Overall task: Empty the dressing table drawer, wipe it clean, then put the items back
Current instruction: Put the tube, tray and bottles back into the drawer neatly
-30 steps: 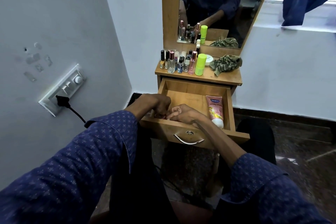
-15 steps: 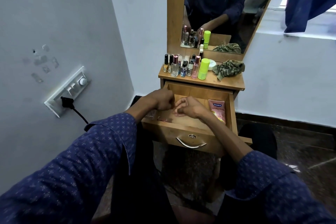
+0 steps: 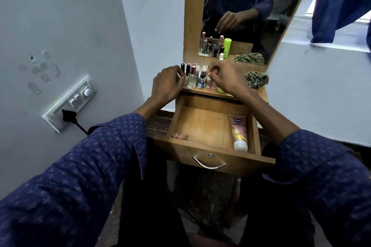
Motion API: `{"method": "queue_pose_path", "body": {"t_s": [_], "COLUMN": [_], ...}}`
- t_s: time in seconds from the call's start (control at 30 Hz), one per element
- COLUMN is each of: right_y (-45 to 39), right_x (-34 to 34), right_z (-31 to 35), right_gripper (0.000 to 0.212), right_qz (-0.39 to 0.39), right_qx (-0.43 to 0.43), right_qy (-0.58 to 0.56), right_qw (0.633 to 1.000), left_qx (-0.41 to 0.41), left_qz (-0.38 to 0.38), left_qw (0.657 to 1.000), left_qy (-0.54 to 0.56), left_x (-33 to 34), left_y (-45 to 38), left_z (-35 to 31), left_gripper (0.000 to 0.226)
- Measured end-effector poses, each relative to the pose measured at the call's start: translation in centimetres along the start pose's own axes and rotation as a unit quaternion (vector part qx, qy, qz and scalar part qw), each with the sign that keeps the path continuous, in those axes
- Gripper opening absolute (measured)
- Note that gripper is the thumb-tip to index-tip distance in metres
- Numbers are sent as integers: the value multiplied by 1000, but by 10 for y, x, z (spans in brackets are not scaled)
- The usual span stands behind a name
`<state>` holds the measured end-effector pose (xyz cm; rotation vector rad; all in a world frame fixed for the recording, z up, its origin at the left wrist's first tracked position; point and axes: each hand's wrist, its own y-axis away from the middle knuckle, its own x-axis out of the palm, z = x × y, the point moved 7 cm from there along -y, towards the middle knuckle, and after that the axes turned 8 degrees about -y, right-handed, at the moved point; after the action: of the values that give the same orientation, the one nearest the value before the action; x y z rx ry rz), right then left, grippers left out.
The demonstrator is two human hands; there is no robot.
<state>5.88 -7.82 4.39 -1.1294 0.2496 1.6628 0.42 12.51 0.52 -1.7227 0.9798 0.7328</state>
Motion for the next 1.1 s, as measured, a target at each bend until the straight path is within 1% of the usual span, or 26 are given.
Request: {"method": "queue_pose_path", "body": {"t_s": [0.1,0.17,0.23,0.3,0.4,0.53,0.6,0.67,0.77,0.87,0.93,1.0,1.03,1.1], "right_y": [-15,-29,-45,-58,-72,-89,-95,-100,-107,-115,-120,-123,-124,-125], "right_x": [-19,-31,-39,-44,-42,-30,-20,-11,-1,7,10,12,14,15], "right_z": [11,14,12,9,9,2,-2,-5,-8,-11,-13,-15,-17,-17], "right_gripper": [7,7,8,9,9,11,14,17,15,10,18,27,28,26], "right_qz": [-12,-24,-16,17,72,140,187,219,238,258,255,250,250,248], "right_qx": [-21,-17,-9,-14,-39,-36,-46,-55,-54,-44,-30,-21,-16,-12], "right_qy": [42,80,117,138,177,213,232,246,261,269,276,285,286,291], "right_qw": [999,996,993,990,981,966,953,943,934,927,926,925,925,924], "left_qx": [46,88,133,156,146,117,94,78,57,29,22,18,16,6], "left_qz": [-23,-31,-16,24,82,137,176,195,223,297,348,381,392,387], "left_qw": [999,996,991,987,984,981,975,971,965,949,932,920,915,916], "left_qy": [-13,-10,-9,-31,-62,-79,-92,-114,-123,-103,-98,-92,-97,-103], "left_x": [-8,-11,-11,-5,6,17,25,32,37,49,65,102,116,117], "left_y": [-10,-19,-30,-43,-63,-83,-90,-99,-114,-125,-134,-157,-165,-166], "left_z": [-10,-23,-39,-53,-67,-79,-82,-83,-83,-83,-80,-65,-60,-61], "left_gripper": [14,18,26,30,31,38,36,35,40,37,39,41,42,46]}}
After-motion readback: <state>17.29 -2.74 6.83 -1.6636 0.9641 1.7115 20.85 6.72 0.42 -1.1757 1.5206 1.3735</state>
